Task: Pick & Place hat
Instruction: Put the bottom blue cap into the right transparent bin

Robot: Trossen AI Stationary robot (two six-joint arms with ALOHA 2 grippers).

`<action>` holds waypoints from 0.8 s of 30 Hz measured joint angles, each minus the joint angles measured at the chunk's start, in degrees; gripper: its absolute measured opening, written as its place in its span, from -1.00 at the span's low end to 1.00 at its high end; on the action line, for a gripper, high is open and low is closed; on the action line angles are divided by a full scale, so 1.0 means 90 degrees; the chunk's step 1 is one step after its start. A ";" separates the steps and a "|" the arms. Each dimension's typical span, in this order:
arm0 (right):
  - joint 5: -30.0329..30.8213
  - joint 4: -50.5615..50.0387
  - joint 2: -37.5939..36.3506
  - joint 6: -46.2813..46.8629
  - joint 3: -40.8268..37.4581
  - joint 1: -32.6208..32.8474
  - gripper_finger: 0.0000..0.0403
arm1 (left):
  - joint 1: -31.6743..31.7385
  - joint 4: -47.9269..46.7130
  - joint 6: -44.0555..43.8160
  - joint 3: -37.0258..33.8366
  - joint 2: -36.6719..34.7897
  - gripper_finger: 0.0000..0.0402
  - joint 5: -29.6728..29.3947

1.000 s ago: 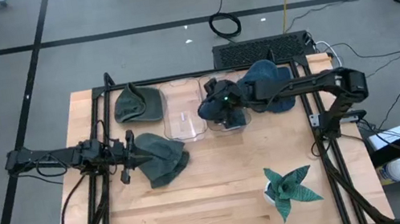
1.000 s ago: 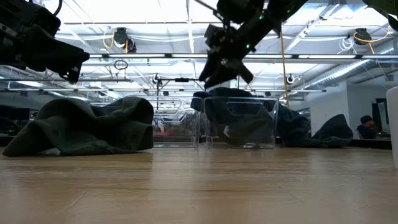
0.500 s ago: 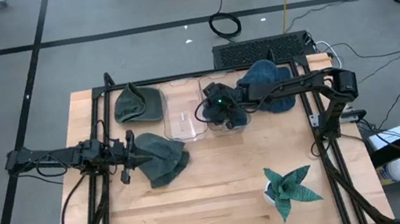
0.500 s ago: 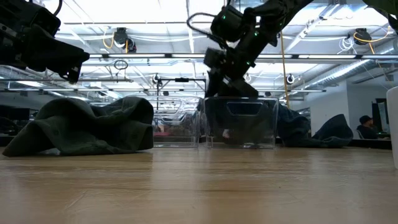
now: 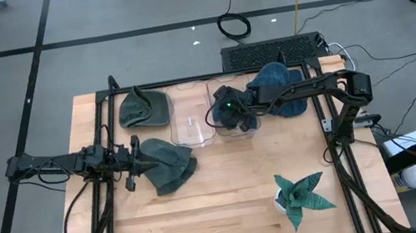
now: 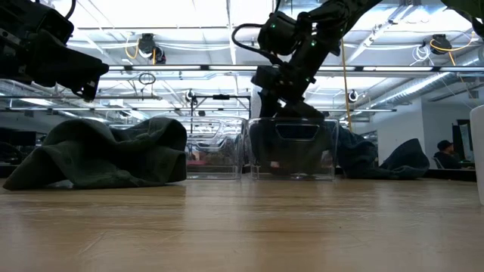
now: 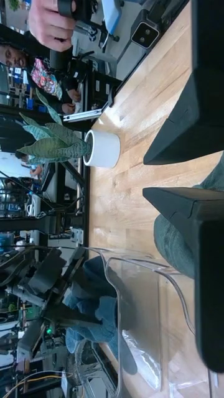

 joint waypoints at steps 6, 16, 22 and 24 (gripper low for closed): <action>0.0505 -0.0047 -0.0184 0.0093 0.0000 0.0132 -0.36 | -0.0001 -0.0001 0.0000 0.0000 0.0000 -0.62 0.0000; 0.0667 -0.0562 -0.0852 0.0646 0.0000 0.0375 -0.36 | -0.0001 -0.0002 0.0000 0.0000 0.0000 -0.62 -0.0001; 0.1294 -0.0284 -0.1101 0.0682 0.0002 0.0270 -0.36 | -0.0002 -0.0002 0.0000 0.0000 0.0002 -0.62 0.0000; 0.1560 -0.0114 -0.1103 0.0627 0.0002 0.0169 -0.36 | -0.0002 -0.0002 0.0000 0.0000 0.0000 -0.62 0.0000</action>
